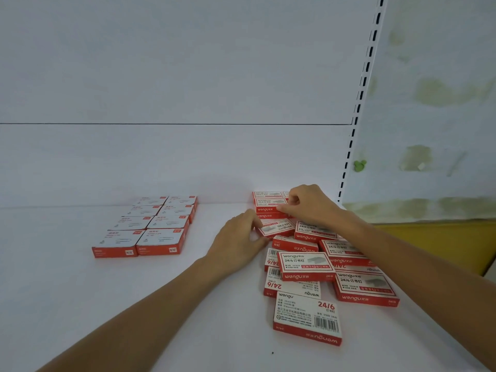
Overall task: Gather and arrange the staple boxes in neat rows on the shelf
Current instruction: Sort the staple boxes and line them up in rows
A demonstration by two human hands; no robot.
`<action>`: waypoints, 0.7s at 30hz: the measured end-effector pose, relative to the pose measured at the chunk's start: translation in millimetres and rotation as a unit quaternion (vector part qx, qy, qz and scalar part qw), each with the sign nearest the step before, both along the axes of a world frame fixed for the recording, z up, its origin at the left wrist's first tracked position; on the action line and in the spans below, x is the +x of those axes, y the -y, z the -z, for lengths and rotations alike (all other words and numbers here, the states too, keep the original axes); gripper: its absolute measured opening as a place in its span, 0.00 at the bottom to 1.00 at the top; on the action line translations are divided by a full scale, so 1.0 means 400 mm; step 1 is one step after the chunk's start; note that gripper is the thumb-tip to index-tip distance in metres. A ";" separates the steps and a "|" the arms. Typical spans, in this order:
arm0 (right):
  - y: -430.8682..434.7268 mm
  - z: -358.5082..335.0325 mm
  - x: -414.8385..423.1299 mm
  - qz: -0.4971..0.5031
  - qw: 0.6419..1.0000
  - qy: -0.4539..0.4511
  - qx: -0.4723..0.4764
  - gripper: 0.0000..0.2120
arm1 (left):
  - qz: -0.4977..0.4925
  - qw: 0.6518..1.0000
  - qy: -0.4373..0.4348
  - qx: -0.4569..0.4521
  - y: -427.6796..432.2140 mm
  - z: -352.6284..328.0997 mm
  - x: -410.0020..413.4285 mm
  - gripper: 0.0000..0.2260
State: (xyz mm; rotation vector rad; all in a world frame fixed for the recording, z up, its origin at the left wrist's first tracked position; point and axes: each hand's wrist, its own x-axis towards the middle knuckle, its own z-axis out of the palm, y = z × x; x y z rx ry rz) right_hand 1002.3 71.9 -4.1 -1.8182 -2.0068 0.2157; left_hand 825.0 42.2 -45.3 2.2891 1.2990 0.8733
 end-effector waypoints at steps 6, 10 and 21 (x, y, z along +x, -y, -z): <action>0.019 -0.002 -0.011 0.036 0.997 0.063 0.007 0.08 | -0.015 0.994 0.111 -0.017 0.007 -0.016 -0.006 0.14; 0.020 -0.022 -0.025 0.024 0.994 0.066 0.089 0.07 | -0.024 0.969 0.230 -0.080 0.006 -0.030 -0.021 0.14; 0.045 -0.051 -0.132 -0.280 0.956 0.044 0.079 0.28 | -0.041 0.829 0.483 -0.280 -0.011 -0.052 -0.055 0.13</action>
